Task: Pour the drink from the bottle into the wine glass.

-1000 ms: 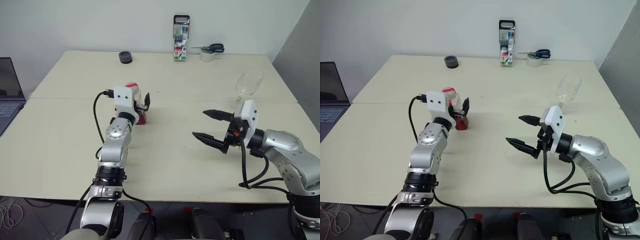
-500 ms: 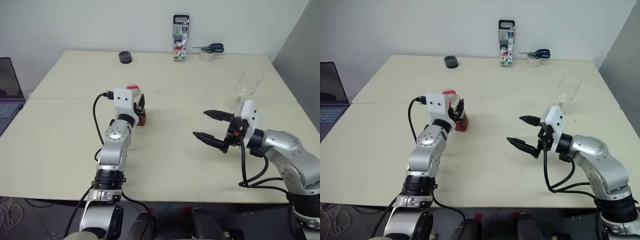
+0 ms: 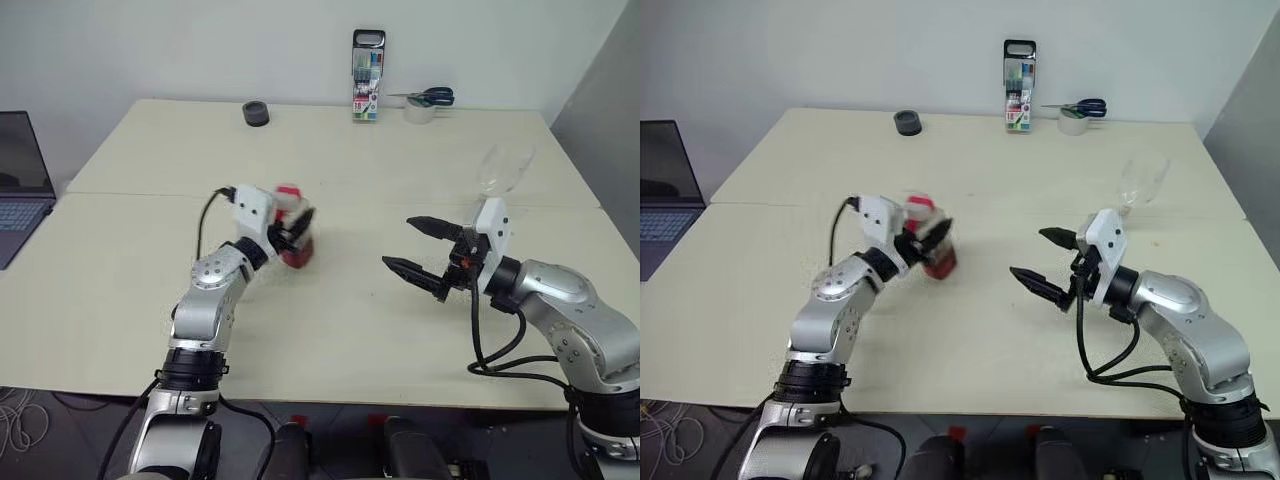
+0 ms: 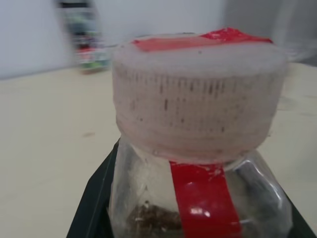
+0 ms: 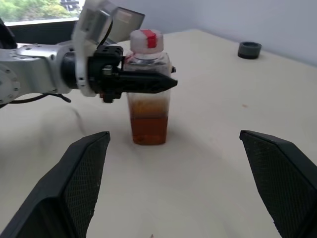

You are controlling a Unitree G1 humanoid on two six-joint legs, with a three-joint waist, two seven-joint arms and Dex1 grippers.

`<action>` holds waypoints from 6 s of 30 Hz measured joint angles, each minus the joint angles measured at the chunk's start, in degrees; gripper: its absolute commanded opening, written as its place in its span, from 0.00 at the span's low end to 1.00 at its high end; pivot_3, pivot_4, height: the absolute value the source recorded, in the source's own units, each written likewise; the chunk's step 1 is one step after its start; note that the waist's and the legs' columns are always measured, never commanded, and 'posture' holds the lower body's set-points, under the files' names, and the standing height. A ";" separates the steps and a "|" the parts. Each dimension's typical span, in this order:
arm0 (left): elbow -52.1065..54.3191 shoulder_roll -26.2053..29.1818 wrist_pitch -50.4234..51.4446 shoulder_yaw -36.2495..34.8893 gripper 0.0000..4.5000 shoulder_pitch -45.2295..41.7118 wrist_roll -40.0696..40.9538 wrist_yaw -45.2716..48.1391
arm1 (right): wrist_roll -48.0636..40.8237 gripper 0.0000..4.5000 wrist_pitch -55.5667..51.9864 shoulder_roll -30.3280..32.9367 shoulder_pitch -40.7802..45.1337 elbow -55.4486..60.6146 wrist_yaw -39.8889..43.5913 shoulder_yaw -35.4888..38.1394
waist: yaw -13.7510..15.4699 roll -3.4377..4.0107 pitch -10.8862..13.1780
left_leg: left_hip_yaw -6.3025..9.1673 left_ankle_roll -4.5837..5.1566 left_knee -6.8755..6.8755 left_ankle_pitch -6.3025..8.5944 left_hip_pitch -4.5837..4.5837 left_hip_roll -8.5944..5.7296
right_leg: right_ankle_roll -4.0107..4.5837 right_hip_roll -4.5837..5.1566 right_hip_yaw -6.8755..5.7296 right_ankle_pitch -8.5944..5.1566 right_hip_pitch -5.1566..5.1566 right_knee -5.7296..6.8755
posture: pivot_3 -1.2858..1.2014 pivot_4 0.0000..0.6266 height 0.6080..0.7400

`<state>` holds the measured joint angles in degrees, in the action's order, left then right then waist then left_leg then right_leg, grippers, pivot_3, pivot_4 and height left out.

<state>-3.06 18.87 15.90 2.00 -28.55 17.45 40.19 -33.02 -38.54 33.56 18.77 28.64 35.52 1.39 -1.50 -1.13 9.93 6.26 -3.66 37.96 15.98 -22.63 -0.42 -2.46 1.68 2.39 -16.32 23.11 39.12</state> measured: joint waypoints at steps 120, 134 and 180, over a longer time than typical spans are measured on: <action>-28.23 -5.82 -14.58 6.38 0.39 -19.52 -3.83 29.31 | 21.40 0.41 1.33 -25.07 1.40 5.27 -26.06 -13.10 | -1.29 0.05 0.01 | 0.06 0.23 0.05 0.12 -0.11 0.04 | -0.07 -0.15 0.07 0.05 0.18 0.09 | 0.52 0.24 1.00; -22.42 -3.52 -12.22 7.75 0.39 -16.67 -3.65 31.94 | 2.95 0.71 4.65 -4.67 17.32 -17.60 12.92 -7.24 | -1.64 0.06 0.03 | 0.09 0.24 0.04 0.12 -0.14 0.03 | -0.05 -0.09 0.03 0.06 0.15 0.02 | 0.52 0.24 1.00; -29.16 -7.36 -16.55 6.54 0.38 -20.19 -4.74 29.23 | 24.94 0.43 -1.59 -26.86 2.48 6.34 -30.66 -15.04 | -1.43 0.08 0.02 | 0.10 0.22 0.08 0.11 -0.12 0.00 | -0.05 -0.09 0.06 0.05 0.18 0.16 | 0.52 0.24 1.00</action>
<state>-32.21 11.51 -0.65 8.55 -48.74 12.71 69.42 -8.08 -40.13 6.71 21.25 34.98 4.86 -13.66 -2.93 -1.05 9.94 6.36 -3.44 38.03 16.09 -22.75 -0.43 -2.51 1.59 2.44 -16.27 23.29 39.28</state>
